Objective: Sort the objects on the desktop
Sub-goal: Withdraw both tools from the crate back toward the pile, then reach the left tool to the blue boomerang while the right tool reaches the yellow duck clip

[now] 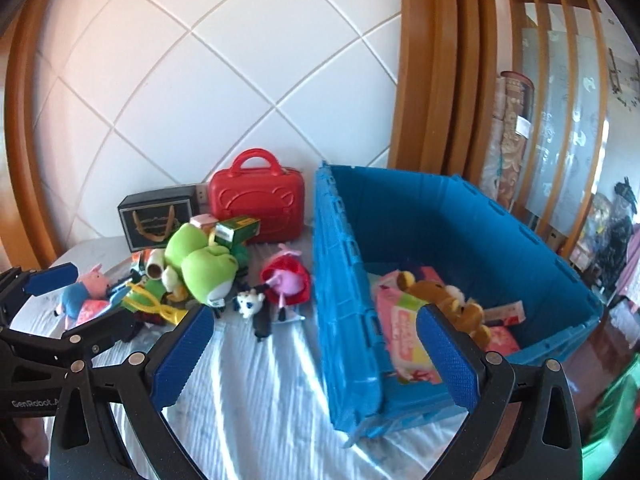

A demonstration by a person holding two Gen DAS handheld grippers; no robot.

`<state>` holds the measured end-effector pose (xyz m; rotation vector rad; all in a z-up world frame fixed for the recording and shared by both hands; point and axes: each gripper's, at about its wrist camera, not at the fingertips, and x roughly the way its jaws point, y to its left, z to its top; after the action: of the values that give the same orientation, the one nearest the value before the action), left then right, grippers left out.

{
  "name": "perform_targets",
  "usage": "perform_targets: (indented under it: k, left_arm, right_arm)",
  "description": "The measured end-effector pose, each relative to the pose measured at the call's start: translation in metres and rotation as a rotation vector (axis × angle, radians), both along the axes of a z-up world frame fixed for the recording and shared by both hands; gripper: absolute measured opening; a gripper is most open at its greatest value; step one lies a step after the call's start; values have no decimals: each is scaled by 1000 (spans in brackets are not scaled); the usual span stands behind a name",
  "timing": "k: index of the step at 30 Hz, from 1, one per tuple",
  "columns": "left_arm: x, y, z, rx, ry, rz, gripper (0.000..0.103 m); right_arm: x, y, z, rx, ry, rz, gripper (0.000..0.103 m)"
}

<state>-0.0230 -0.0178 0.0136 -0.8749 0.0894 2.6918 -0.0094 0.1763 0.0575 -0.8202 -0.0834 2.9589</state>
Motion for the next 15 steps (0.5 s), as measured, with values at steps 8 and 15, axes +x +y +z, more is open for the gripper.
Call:
perform_targets:
  k: [8,15]
  left_arm:
    - [-1,-71,-24,-9,-55,158,96]
    - [-7,-120,-57,-43,-92,283,96]
  right_arm:
    - [-26,-63,-15,9,-43,149,103]
    - [-52,-101,-44,12,-117,258,103]
